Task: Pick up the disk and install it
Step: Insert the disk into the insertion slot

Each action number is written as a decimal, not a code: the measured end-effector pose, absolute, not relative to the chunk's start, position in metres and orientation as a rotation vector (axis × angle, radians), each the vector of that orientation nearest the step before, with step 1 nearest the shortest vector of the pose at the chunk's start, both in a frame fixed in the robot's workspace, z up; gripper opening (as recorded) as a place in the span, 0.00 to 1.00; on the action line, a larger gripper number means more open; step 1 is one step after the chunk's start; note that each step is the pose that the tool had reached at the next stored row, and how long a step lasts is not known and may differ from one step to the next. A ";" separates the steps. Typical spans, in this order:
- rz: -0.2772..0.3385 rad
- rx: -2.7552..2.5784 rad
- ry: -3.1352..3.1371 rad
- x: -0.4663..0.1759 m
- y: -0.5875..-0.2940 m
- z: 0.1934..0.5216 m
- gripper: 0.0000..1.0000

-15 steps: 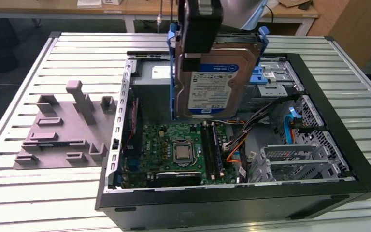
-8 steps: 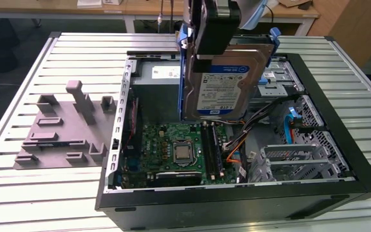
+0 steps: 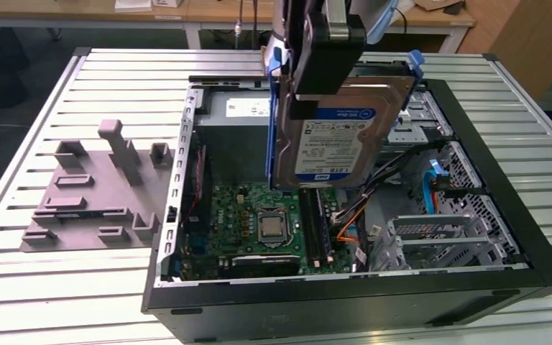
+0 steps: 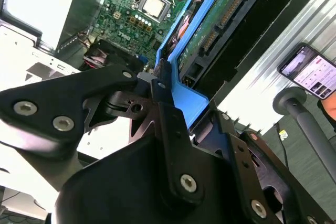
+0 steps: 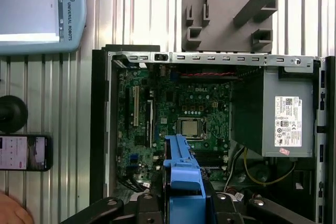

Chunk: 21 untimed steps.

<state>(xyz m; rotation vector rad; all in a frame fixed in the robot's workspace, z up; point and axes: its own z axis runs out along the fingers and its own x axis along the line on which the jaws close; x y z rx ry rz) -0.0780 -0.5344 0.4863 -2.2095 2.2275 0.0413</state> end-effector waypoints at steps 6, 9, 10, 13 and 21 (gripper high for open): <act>0.041 -2.209 2.228 -0.071 -0.539 0.486 0.37; 0.041 -2.209 2.227 -0.065 -0.540 0.486 0.37; 0.041 -2.209 2.227 -0.063 -0.540 0.486 0.37; 0.041 -2.209 2.227 -0.060 -0.544 0.486 0.37; 0.041 -2.209 2.227 -0.057 -0.564 0.484 0.37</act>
